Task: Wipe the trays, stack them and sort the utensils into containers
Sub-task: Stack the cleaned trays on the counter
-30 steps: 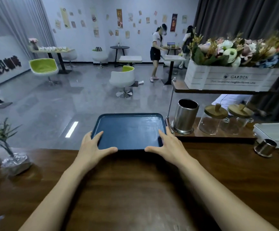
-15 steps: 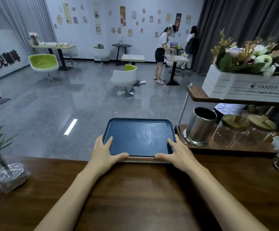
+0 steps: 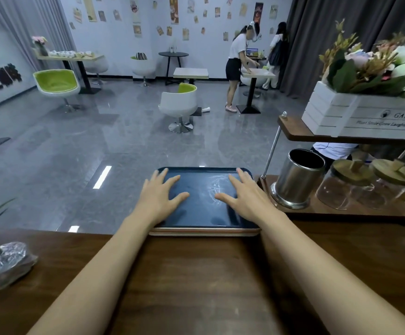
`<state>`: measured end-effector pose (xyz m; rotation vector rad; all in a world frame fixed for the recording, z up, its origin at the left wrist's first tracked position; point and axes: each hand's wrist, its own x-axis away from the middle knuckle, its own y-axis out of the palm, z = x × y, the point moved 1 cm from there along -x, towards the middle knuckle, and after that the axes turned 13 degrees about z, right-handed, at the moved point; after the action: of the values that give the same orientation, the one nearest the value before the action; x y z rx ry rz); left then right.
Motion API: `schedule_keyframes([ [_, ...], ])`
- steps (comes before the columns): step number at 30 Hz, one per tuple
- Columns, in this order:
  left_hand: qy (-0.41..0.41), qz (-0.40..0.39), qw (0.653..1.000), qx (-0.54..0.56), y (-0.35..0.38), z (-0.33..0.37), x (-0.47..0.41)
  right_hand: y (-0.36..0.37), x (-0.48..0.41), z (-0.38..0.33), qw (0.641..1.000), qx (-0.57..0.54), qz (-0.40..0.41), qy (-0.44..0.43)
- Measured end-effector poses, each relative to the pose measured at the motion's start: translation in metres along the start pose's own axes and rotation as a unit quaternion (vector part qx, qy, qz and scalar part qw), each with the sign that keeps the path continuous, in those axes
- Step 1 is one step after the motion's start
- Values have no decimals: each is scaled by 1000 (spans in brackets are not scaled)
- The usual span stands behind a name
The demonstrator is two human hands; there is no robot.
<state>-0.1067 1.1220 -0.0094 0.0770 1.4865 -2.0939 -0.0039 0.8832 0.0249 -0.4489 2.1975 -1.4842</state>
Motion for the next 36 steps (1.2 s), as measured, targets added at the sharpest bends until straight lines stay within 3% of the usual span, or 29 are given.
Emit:
schedule_keyframes([
  [4,16,-83,996,-25,14,10,3,30,-10,2,998,21,-57,-7],
  [7,12,-117,992,-44,17,10,6,41,-6,8,997,67,-34,-31],
  [25,9,-139,989,-56,16,13,5,48,0,12,997,59,-24,-31],
  [32,-6,-152,987,-51,12,18,0,23,32,16,984,-154,84,-21],
  [34,-12,-116,992,-46,11,26,5,16,63,26,976,-190,101,-21],
  [36,-2,-31,999,13,13,44,26,9,101,46,969,-216,119,-7],
])
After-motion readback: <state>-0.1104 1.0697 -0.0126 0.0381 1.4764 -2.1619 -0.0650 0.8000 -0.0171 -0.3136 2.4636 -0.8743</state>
